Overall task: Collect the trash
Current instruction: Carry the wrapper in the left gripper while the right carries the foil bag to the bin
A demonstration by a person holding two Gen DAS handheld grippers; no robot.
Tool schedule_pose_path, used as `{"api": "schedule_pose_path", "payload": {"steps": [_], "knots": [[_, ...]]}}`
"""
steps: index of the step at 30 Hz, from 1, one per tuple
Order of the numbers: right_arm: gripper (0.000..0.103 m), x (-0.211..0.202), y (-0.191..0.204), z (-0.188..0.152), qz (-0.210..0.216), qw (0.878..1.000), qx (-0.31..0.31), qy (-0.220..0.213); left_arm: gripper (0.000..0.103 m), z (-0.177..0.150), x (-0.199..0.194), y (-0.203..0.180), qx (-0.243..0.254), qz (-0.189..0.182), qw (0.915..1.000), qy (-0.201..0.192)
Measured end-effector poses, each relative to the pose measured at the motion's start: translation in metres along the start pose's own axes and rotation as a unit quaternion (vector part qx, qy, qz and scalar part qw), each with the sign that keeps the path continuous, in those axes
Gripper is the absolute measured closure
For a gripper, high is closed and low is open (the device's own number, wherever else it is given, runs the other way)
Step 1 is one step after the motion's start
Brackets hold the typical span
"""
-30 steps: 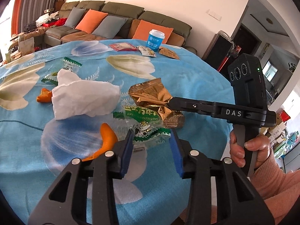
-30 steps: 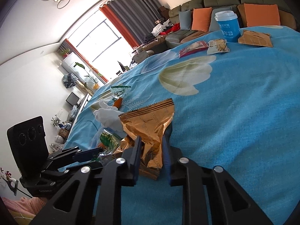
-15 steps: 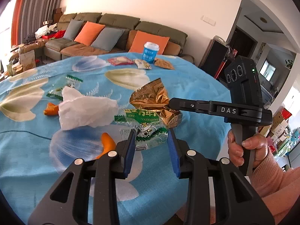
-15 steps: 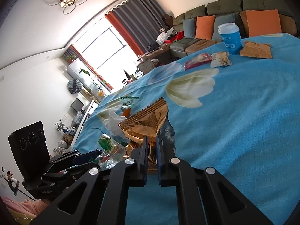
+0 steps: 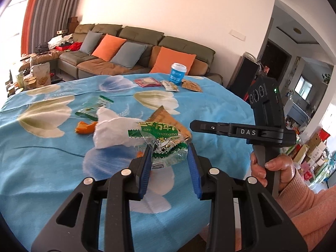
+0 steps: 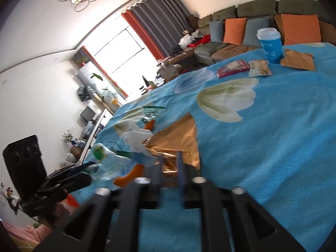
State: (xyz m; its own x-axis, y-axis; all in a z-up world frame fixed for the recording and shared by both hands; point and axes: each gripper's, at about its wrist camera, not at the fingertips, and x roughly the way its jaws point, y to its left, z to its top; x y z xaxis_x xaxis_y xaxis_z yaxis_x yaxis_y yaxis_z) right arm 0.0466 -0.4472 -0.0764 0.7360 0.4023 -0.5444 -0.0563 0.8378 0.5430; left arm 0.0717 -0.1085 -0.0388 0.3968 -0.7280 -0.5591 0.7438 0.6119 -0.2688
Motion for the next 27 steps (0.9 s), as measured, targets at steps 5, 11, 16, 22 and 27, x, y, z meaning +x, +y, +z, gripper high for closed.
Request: {"api": "schedule_pose_path", "payload": {"steps": [5,11,16,22,27], "knots": [[0.056,0.008,-0.013,0.000,-0.021,1.000,0.020,0.006,0.070,-0.004,-0.013,0.013,-0.017,0.013,0.9998,-0.006],[0.073,0.027,-0.015,-0.004,-0.012,0.999,0.025,0.037,0.070,-0.009,-0.029,0.032,-0.039,0.035,0.9986,-0.011],[0.086,0.020,-0.007,-0.006,-0.006,0.999,0.010,0.030,0.070,-0.017,-0.046,0.051,-0.058,0.059,0.9964,-0.016],[0.087,0.001,0.006,0.000,0.002,1.000,-0.005,0.008,0.070,-0.023,-0.068,0.069,-0.074,0.087,0.9931,-0.026],[0.087,-0.010,0.028,0.009,0.021,0.999,-0.029,-0.011,0.070,-0.028,-0.087,0.078,-0.080,0.106,0.9905,-0.036]]}}
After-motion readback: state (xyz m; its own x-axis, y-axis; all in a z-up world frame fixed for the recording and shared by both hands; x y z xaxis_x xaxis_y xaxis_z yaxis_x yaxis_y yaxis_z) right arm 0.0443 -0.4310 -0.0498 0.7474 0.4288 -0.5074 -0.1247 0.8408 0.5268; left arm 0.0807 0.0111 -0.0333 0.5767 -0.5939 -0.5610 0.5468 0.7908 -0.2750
